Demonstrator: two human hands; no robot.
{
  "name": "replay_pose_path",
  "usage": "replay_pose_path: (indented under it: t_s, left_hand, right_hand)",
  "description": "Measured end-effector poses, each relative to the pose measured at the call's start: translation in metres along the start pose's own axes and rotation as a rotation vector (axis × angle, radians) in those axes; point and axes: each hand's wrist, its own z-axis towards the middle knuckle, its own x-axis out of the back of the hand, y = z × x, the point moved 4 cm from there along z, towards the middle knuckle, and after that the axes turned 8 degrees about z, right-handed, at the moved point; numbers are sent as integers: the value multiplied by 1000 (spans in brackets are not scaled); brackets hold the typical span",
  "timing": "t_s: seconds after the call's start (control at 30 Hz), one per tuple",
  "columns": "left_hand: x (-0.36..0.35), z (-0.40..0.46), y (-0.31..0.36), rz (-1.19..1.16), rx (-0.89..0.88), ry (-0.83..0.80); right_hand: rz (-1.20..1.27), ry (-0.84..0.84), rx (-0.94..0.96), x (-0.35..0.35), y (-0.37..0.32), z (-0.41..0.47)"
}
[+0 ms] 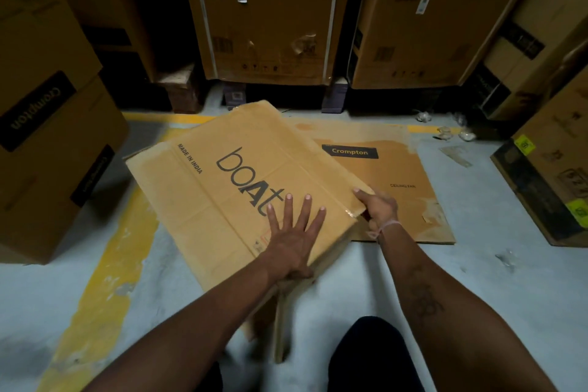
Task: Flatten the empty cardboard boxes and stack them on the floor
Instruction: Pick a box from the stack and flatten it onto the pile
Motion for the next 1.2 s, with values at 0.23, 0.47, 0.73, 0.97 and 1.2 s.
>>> replay_pose_path:
  t_s: [0.23, 0.47, 0.73, 0.97, 1.2]
  left_hand:
    - [8, 4, -84, -14, -34, 14]
    - [28, 3, -95, -293, 90, -22]
    - [14, 11, -77, -488, 304, 353]
    - [-2, 9, -79, -625, 308, 441]
    - [-13, 19, -86, -669, 320, 401]
  right_hand:
    - [-105, -309, 114, -34, -38, -38]
    - [-655, -537, 488, -117, -43, -87]
    - [-431, -691, 95, -141, -49, -69]
    - [-338, -566, 73, -153, 14, -24]
    - [-982, -547, 91, -154, 12, -19]
